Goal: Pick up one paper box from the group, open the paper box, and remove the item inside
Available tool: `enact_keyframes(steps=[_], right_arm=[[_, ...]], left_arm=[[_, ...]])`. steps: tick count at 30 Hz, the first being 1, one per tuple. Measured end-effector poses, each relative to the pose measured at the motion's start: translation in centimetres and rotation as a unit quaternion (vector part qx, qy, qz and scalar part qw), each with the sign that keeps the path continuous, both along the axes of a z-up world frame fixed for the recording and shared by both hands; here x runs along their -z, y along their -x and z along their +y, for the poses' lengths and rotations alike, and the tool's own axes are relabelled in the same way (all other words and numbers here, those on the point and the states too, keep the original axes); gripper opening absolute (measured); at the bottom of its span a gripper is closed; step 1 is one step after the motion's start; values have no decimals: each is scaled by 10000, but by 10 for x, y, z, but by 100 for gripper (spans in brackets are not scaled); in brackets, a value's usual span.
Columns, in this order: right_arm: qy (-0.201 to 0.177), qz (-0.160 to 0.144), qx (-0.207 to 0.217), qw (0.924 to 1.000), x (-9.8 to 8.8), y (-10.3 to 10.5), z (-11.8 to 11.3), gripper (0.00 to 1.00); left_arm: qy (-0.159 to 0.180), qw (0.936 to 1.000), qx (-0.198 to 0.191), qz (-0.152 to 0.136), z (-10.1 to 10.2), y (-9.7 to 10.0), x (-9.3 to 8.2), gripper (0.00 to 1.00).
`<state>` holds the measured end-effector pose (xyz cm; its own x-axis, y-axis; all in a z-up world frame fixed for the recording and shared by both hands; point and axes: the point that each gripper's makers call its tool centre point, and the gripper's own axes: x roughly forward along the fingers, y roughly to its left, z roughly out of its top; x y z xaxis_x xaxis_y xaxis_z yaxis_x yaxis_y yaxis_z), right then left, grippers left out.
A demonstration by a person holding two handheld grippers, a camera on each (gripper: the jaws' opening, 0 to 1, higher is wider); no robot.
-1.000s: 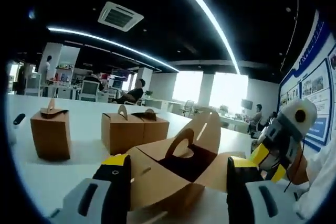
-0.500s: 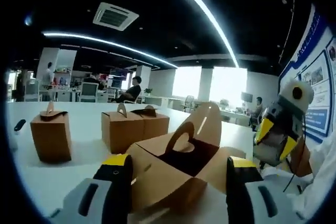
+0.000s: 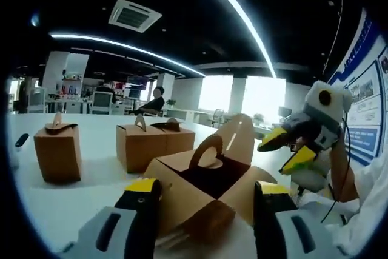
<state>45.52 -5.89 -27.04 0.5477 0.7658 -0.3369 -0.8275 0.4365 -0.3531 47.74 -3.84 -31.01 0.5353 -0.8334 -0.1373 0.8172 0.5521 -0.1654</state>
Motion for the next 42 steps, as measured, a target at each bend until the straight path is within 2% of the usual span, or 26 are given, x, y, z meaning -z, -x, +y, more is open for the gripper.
enact_keyframes(steps=[3,5,9,13,17,20,27,37,42], right_arm=[[58,120,38,9999,5,-8,4,21],[148,270,41,9995,11,-9,7,16],[220,283,4,9994,14,-11,13,15],[436,175,133,9988,18,-18,10,15],[540,227,111,9982,24,-19,9,15],[507,279,88,9983,25,-19,9,14],[398,492,-39,9980,30,-15,11,8],[341,646,-105,9973,31,-15,12,7],[357,619,-143,9973,32,-15,11,7]], left_arm=[[1,10000,3,6,0,1,0,63],[6,10000,5,12,-2,2,1,63],[-13,10000,14,14,-4,4,2,62],[-48,10000,16,29,1,-3,3,61],[-59,10000,23,54,0,-1,5,60],[-118,9999,17,37,-3,1,7,58],[-159,9998,11,80,3,-7,9,55],[-223,9997,42,81,8,-15,12,46],[-258,9996,46,73,8,-17,13,43]])
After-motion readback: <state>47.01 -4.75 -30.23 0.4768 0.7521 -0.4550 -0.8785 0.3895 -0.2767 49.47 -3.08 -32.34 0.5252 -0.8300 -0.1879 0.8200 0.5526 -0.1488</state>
